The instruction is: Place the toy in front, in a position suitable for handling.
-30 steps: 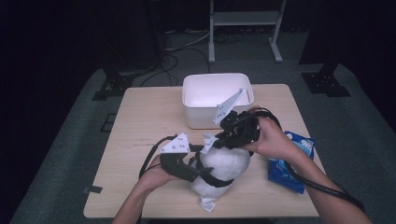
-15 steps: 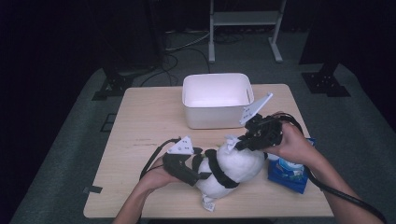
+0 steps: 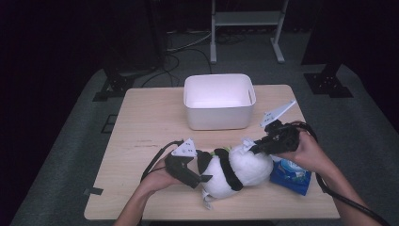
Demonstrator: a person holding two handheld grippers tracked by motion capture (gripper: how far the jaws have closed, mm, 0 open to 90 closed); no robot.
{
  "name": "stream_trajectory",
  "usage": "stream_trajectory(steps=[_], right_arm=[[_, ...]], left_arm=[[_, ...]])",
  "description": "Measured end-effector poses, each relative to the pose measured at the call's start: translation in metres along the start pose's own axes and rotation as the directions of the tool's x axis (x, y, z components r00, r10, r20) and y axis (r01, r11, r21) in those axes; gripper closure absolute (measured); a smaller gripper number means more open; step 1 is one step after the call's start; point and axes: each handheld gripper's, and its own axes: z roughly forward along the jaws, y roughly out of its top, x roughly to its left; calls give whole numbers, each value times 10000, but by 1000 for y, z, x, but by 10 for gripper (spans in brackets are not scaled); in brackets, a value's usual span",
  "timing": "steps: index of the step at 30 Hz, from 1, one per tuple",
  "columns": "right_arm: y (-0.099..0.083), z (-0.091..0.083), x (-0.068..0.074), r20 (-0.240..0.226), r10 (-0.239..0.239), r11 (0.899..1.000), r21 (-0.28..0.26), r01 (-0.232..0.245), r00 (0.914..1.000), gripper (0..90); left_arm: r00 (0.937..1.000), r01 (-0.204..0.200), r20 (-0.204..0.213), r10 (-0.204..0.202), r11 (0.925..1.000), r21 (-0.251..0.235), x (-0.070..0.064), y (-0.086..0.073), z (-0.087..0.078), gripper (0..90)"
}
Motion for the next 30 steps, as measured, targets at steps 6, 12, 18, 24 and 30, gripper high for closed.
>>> stream_trajectory(steps=[6,12,18,24,30], right_arm=[[-13,6,-7,-177,238,9994,-240,-242,9996,803],[-30,21,-15,-223,614,9981,54,-613,9979,800],[-34,32,-17,-504,777,9970,52,-775,9957,797],[-15,18,-7,-353,218,9997,-103,-222,9991,792],[9,40,12,-850,-536,9979,327,566,9949,789]], left_arm=[[9999,107,54,-107,9999,-81,1,0,-4,90],[9999,42,98,-39,9994,-348,4,1,-11,88],[10000,-21,39,22,9993,-378,4,0,-16,91],[9994,-232,240,245,9984,-516,-1,1,-14,94],[9990,-411,129,418,9979,-494,-4,3,-11,94]])
